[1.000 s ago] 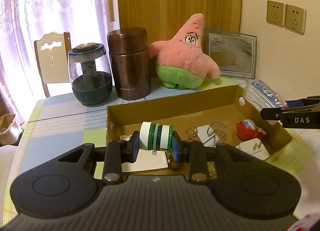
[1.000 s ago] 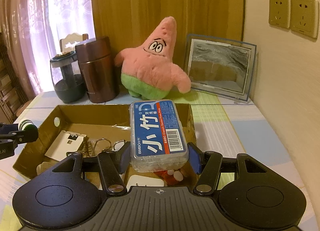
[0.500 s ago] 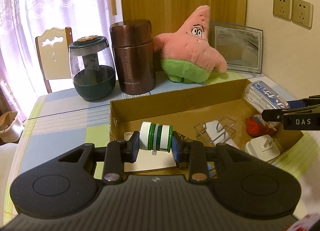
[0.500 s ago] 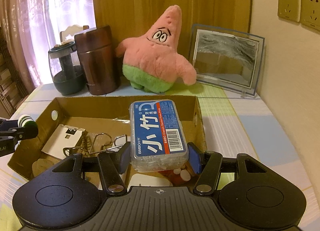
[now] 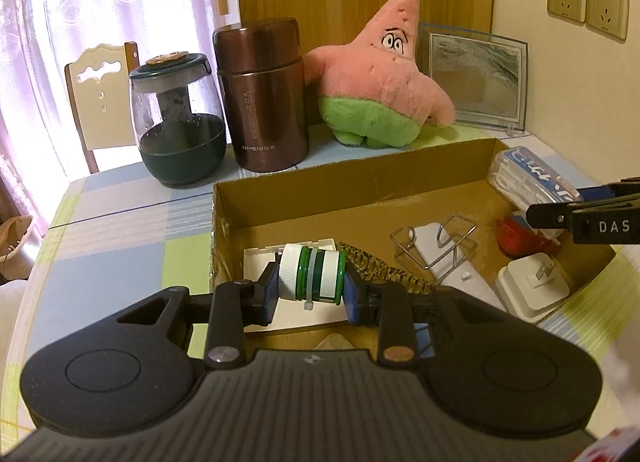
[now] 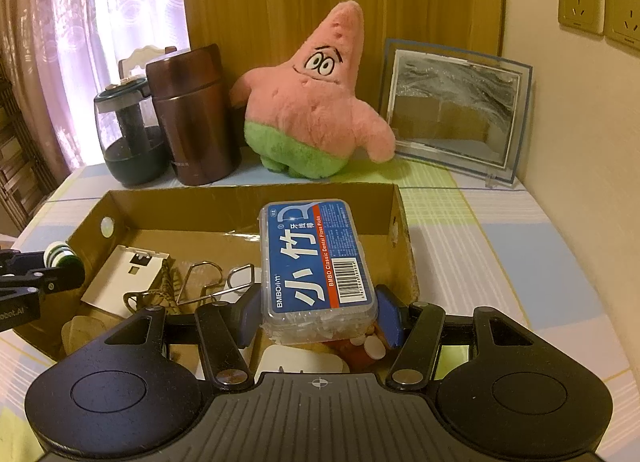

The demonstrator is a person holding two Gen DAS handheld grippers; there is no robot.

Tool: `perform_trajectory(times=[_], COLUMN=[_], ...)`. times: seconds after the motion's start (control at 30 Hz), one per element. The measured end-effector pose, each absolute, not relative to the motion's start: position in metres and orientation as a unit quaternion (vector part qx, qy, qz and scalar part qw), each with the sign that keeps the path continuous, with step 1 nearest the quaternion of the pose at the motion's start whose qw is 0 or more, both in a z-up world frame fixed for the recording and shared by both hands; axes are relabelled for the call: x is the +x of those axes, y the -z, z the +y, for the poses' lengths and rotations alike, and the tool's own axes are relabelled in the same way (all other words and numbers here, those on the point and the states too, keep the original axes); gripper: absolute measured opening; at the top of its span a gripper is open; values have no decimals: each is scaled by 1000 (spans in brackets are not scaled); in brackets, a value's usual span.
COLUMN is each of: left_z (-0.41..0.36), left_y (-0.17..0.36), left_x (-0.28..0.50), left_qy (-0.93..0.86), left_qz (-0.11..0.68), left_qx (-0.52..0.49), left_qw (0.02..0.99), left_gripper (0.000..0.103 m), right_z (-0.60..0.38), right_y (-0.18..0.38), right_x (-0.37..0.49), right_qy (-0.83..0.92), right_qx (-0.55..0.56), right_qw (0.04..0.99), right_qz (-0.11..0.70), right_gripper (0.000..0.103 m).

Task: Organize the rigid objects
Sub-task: 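Lift and carry the tape roll and swab box over the box with both tools, then open both tools to drop the tape roll and swab box into the box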

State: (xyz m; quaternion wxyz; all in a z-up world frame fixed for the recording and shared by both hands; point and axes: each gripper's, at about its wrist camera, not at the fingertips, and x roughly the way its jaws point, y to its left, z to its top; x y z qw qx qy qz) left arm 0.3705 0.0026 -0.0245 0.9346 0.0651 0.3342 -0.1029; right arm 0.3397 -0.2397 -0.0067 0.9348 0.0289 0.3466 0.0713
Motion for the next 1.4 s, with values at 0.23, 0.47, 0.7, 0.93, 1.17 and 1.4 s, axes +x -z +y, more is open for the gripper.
perform_trajectory(times=[0.23, 0.47, 0.7, 0.93, 1.17, 1.4], left_z=[1, 1, 0, 0, -2, -3], left_y=[24, 22, 21, 21, 20, 19], left_x=[370, 369, 368, 368, 366, 366], left_qy=[110, 101, 99, 100, 101, 102], left_qz=[331, 332, 331, 332, 331, 331], left_qx=[59, 63, 68, 67, 66, 65], left_qw=[935, 936, 936, 936, 936, 936], left_gripper=[41, 41, 41, 41, 41, 41], right_z=[-239, -236, -232, -229, -225, -225], right_y=[6, 5, 4, 5, 6, 7], right_x=[339, 339, 340, 340, 341, 342], right_qy=[-71, -76, -78, -79, -81, -81], right_qx=[30, 31, 32, 33, 34, 36], right_qw=[935, 935, 935, 935, 934, 934], right_qz=[346, 345, 344, 344, 345, 345], right_gripper=[56, 56, 56, 56, 56, 56])
